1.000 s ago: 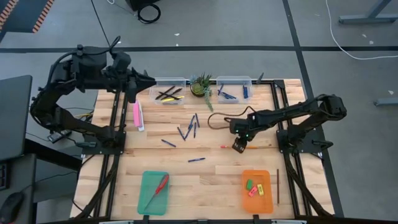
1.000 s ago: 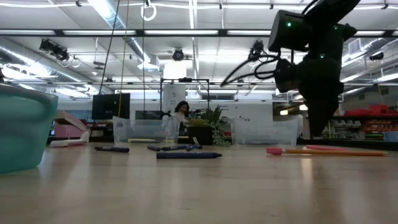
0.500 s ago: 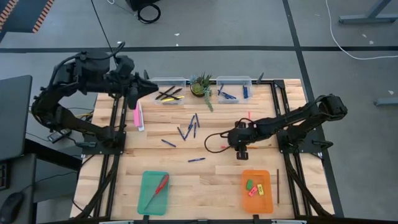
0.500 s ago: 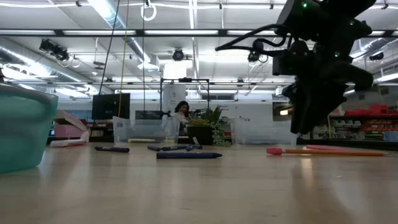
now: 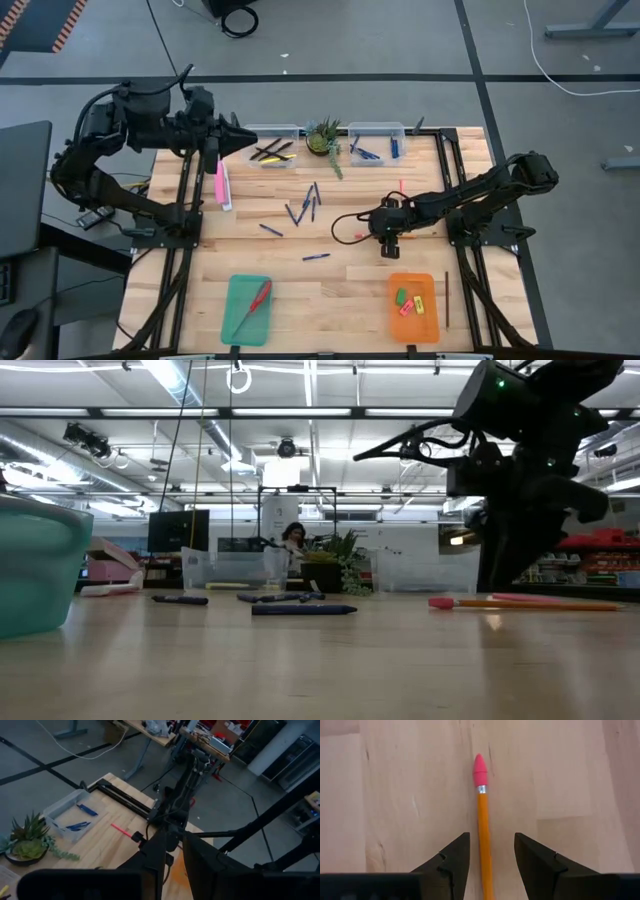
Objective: Sort crayons/erasers/pens/pencils in bins
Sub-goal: Put the yellow pencil into the right transparent bin
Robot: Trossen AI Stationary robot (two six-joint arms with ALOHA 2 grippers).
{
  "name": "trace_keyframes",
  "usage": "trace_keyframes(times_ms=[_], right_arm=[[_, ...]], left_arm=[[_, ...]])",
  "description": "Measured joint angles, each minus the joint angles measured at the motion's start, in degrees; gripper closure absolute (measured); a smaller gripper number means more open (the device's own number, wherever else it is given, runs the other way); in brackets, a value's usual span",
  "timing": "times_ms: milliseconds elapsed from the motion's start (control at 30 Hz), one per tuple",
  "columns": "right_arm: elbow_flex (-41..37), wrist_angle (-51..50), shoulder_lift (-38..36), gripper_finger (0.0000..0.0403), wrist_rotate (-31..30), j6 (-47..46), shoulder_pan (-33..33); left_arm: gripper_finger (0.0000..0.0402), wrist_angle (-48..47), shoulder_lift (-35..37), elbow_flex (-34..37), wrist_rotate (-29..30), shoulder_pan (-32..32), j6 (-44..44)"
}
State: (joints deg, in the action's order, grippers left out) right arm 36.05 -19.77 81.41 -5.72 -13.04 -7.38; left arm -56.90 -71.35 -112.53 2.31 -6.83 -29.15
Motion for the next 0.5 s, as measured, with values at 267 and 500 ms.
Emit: trace_keyframes(times_ms=[267, 500], right_arm=[[-4.1, 0.4, -0.1, 0.0242, 0.5, -5.9, -0.7], [-3.9, 0.1, -0.1, 0.0273, 0.6, -6.1, -0.7]], left_arm=[[0.0330, -0.1, -0.9, 0.1, 0.0, 1.4, -1.3], [0.0334, -0.3, -3.0, 0.0, 0.0, 3.0, -1.9]])
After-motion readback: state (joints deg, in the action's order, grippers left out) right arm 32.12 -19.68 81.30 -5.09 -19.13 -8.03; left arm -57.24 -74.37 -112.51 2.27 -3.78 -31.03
